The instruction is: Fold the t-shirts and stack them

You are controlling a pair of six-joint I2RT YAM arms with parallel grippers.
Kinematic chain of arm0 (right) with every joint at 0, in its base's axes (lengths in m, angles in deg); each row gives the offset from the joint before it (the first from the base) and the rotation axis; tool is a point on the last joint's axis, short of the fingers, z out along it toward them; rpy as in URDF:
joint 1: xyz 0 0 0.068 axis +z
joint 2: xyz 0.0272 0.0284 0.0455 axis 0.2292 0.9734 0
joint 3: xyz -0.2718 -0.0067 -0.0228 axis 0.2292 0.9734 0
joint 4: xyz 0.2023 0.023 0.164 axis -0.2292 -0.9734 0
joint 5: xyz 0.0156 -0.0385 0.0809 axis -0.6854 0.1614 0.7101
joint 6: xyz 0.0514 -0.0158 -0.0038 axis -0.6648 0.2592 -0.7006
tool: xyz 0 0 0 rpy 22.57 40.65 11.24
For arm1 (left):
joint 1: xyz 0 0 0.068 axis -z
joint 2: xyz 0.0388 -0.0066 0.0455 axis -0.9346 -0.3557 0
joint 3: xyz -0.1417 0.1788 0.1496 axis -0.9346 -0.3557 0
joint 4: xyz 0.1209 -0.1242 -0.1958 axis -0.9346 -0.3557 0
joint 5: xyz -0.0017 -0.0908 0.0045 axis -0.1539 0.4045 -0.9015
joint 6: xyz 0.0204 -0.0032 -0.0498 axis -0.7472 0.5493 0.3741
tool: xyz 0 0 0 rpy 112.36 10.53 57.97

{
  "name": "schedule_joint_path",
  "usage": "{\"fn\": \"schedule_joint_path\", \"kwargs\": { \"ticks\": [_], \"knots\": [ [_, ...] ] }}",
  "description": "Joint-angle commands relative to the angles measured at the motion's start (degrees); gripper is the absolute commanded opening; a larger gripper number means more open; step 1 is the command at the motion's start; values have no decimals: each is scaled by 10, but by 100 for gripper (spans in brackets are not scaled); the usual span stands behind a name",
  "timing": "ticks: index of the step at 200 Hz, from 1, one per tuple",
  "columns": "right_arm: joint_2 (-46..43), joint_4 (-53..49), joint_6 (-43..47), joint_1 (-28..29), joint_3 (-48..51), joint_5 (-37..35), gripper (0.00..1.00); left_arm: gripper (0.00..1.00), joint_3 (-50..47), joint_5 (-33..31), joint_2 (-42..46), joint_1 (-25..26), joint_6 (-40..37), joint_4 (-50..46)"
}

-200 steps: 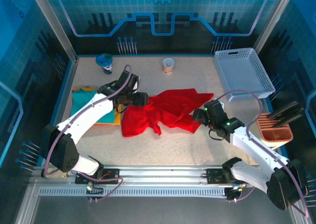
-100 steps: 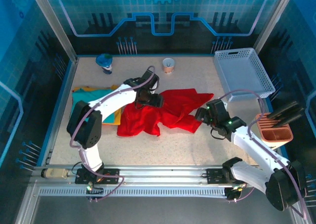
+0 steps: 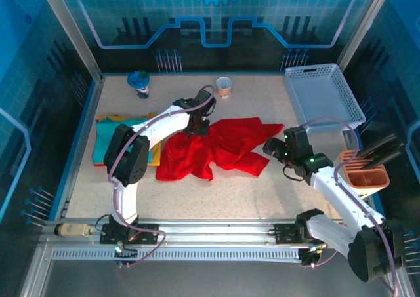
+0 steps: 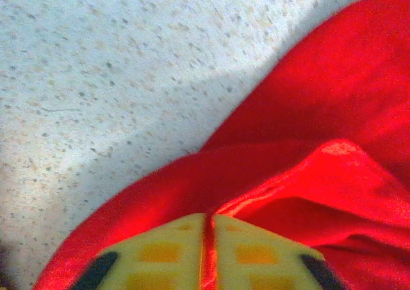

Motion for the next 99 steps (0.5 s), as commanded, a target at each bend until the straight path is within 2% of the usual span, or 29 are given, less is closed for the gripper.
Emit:
{"fn": "schedule_joint_path", "kwargs": {
  "ticks": [1, 26, 31, 36, 39, 44, 63, 72, 77, 84, 99],
  "knots": [
    [50, 49, -5, 40, -19, 44, 84, 0, 16, -22, 19, -2, -8, -16],
    [130, 69, -17, 67, -56, 71, 81, 0, 14, -2, 23, -2, -6, -22],
    [146, 74, -20, 72, -63, 78, 80, 9, 11, 3, 22, -2, -7, -21],
    [159, 77, -22, 77, -70, 84, 79, 23, 9, 8, 22, 0, -7, -20],
    [169, 80, -24, 81, -74, 86, 79, 35, 7, 12, 22, 0, -8, -19],
    [181, 83, -26, 88, -82, 89, 79, 44, 4, 16, 20, 1, -9, -17],
    [223, 95, -28, 111, -105, 92, 75, 61, -1, 20, 8, 2, -10, -14],
    [239, 99, -29, 118, -112, 94, 70, 63, -1, 20, -2, 1, -11, -11],
    [247, 101, -31, 118, -115, 97, 66, 64, 1, 20, -9, 1, -12, -11],
    [256, 103, -36, 117, -115, 98, 53, 63, 5, 20, -18, 1, -12, -13],
    [260, 104, -41, 108, -107, 97, 19, 54, 22, 16, -38, 0, -11, -21]
  ]
}}
